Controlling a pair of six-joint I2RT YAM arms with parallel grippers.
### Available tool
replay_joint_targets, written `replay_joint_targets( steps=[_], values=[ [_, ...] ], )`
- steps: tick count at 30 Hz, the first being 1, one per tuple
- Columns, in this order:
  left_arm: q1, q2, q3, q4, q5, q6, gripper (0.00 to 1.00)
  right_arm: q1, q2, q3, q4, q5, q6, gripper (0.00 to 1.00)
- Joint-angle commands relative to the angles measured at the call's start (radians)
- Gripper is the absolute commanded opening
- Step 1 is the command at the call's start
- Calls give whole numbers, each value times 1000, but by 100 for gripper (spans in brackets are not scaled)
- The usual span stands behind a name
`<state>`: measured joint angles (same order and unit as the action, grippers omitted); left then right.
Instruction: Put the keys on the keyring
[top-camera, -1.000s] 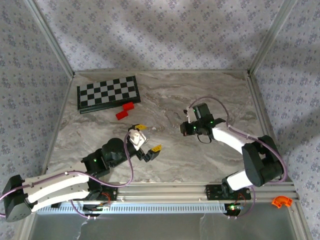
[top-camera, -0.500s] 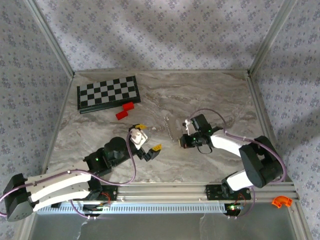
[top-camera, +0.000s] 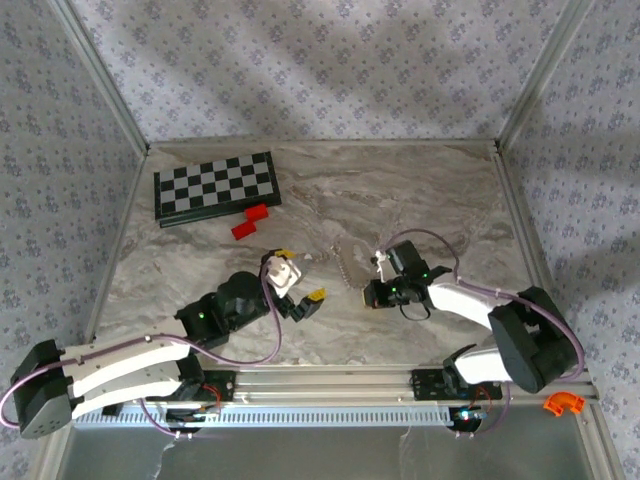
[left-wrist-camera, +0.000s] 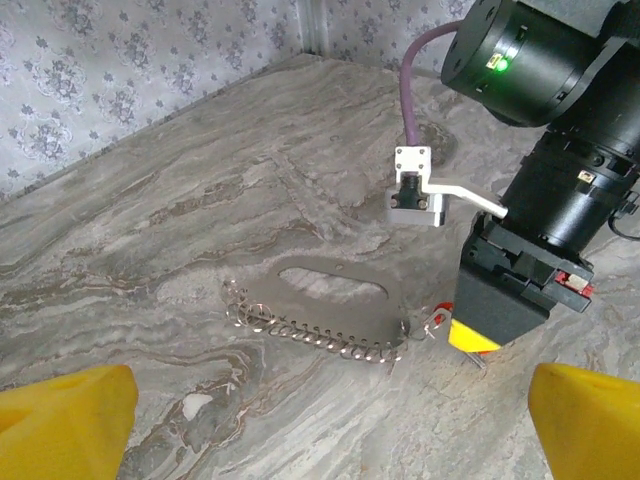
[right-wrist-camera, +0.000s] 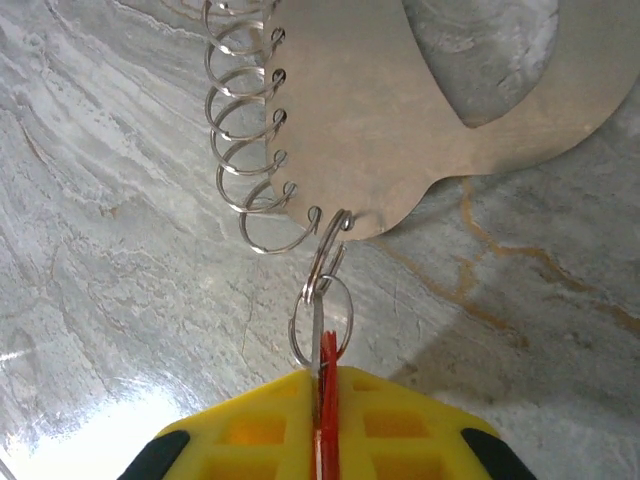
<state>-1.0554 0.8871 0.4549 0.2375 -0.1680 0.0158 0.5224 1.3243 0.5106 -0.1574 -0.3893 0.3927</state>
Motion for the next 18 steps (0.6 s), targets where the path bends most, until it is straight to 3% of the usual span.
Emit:
replay_joint_targets(
  steps=[1,8,13,18],
  values=[
    [9,2,21,41,16,3,99,9,-43,-20,-39,32,26,14],
    [12,6,24,36,22,-7,100,11,-186,-28,-126,94,51,29],
    [14,-5,37,4,-15,-32,100,12,-342,-5,-239,183,38,53],
    [18,-49,21,-2,-40,-68,100,8,-476,34,-340,294,15,60]
  ],
)
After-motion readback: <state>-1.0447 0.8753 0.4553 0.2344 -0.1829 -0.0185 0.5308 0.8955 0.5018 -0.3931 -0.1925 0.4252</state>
